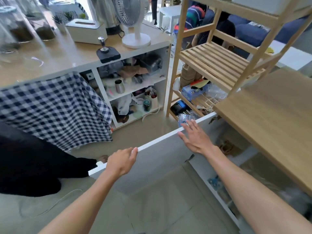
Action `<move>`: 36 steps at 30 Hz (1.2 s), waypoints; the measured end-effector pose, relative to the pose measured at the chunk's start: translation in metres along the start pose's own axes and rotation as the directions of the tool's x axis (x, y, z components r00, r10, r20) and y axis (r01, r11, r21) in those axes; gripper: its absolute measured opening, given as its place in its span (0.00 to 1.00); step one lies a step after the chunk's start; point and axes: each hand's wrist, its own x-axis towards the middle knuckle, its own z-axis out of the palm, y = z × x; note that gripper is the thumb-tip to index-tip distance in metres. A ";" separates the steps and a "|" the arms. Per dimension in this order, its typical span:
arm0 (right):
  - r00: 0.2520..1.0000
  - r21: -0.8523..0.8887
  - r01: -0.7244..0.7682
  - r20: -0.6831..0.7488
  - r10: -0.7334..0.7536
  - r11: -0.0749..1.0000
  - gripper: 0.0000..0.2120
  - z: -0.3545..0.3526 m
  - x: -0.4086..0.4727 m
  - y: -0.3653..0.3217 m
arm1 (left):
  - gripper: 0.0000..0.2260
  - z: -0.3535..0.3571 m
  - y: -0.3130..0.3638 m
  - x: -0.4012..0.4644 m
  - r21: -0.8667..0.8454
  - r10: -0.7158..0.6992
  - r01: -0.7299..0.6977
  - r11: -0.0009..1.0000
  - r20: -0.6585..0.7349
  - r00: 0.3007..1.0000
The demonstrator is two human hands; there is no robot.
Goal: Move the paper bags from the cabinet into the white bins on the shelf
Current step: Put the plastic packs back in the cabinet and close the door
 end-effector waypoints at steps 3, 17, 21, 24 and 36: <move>0.999 -0.006 -0.034 0.036 0.034 0.999 0.34 -0.003 -0.014 -0.005 | 0.20 -0.013 -0.003 -0.004 -0.161 0.097 -0.047 0.986 0.318 0.943; 0.954 0.254 -0.273 -0.055 0.296 0.928 0.41 0.063 -0.172 -0.076 | 0.27 0.004 0.139 0.017 0.077 0.802 -0.839 0.538 0.259 0.538; 0.945 0.241 -0.283 -0.094 0.312 0.928 0.37 0.079 -0.219 -0.060 | 0.30 0.037 0.182 0.009 0.273 0.857 -0.935 0.225 0.401 0.323; 0.931 0.232 -0.277 -0.175 0.320 0.932 0.31 0.076 -0.244 -0.037 | 0.33 0.058 0.204 -0.001 0.320 0.852 -0.925 0.205 0.408 0.329; 0.660 0.097 -0.708 -0.260 0.705 0.699 0.38 0.064 -0.308 0.035 | 0.34 0.092 0.303 -0.025 0.223 0.829 -0.937 0.268 0.443 0.342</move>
